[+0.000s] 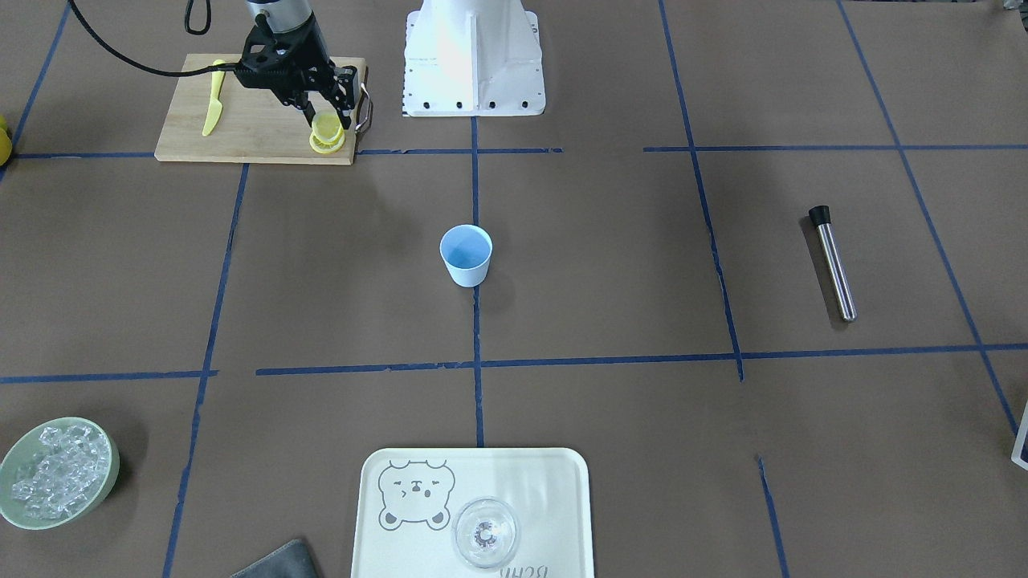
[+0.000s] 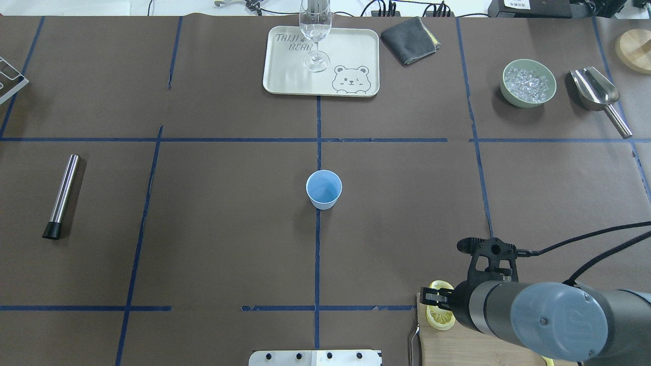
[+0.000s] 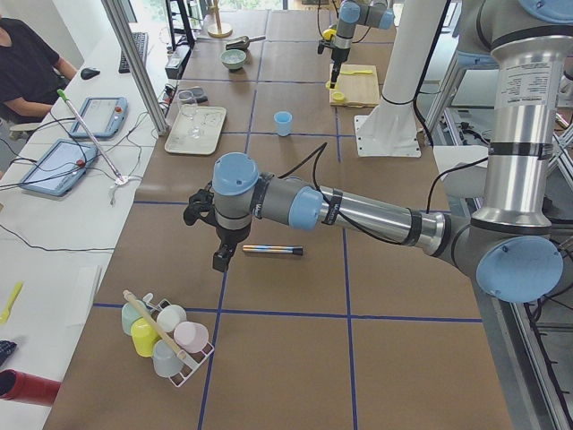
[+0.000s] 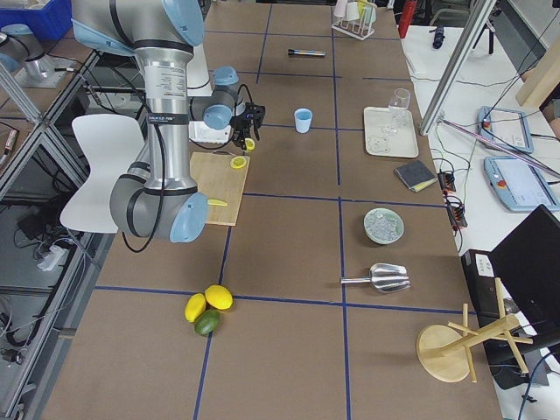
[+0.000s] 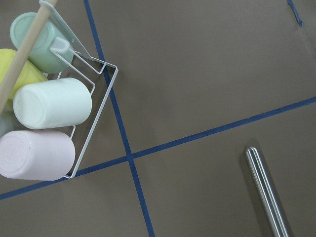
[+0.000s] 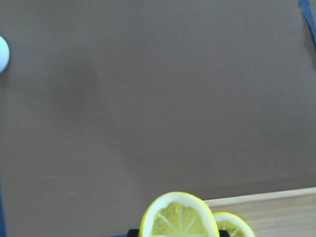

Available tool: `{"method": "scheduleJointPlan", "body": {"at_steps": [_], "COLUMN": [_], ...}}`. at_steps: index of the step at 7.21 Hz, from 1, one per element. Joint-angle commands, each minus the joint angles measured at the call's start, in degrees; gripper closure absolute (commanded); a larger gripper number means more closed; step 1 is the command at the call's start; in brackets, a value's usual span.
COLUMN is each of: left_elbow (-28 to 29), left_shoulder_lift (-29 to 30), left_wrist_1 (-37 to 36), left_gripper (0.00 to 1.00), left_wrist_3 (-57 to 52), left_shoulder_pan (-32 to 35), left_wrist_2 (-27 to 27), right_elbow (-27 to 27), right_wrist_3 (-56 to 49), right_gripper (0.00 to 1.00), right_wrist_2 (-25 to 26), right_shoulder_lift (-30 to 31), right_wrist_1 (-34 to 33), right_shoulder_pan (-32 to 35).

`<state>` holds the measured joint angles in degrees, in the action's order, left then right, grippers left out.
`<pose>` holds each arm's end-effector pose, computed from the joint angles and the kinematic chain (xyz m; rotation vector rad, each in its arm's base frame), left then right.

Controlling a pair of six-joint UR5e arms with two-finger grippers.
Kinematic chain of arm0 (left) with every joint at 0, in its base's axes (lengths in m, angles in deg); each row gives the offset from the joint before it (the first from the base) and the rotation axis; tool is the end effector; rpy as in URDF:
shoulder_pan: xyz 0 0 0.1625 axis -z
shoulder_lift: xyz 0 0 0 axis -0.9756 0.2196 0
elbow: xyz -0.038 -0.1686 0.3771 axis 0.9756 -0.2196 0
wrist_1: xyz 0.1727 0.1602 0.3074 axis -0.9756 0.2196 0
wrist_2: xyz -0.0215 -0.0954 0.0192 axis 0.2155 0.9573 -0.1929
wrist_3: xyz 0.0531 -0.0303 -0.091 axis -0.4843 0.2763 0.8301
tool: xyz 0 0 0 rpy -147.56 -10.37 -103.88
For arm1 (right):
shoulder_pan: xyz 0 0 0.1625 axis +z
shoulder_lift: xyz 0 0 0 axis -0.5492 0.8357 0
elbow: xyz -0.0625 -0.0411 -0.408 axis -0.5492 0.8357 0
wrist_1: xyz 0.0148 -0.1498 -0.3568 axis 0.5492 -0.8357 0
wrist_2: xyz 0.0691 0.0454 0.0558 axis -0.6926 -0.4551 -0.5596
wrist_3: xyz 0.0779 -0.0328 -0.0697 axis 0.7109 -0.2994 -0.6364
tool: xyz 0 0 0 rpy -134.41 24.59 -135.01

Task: Squeeze lemon into cup
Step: 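Carry the lemon slice over the blue cup and release it inside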

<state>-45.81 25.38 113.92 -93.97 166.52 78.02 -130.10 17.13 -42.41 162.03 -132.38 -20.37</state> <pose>-0.0480 -0.4769 0.5381 0.2999 0.7836 0.2143 -0.4106 -0.2261 0.3025 0.0314 -0.8705 0.2454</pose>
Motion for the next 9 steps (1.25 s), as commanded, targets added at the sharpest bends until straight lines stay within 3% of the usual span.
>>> {"method": "scheduleJointPlan", "body": {"at_steps": [1,6,7,9], "left_elbow": [0.1,0.8,1.0,1.1], "left_shoulder_lift": [0.0,0.1,0.1,0.1], "left_wrist_1": [0.0,0.1,0.1,0.2], "left_gripper": [0.00,0.00,0.00,0.00], "left_wrist_3": [0.0,0.0,0.0,0.0], "left_shoulder_pan": [0.0,-0.1,-0.1,-0.1], "left_wrist_2": [0.0,0.4,0.4,0.4], "right_elbow": [6.8,27.3,32.6,36.7], "right_wrist_3": [-3.9,-8.8,-8.5,-8.6], "right_gripper": [0.41,0.41,0.41,0.41], "right_wrist_2": [-2.4,-2.4,-2.3,-2.4], "right_shoulder_lift": [-17.6,-35.8,-36.2,-38.0], "right_wrist_1": [-11.9,-10.2,-2.3,1.5], "right_shoulder_pan": [5.9,12.2,12.5,13.2]}}
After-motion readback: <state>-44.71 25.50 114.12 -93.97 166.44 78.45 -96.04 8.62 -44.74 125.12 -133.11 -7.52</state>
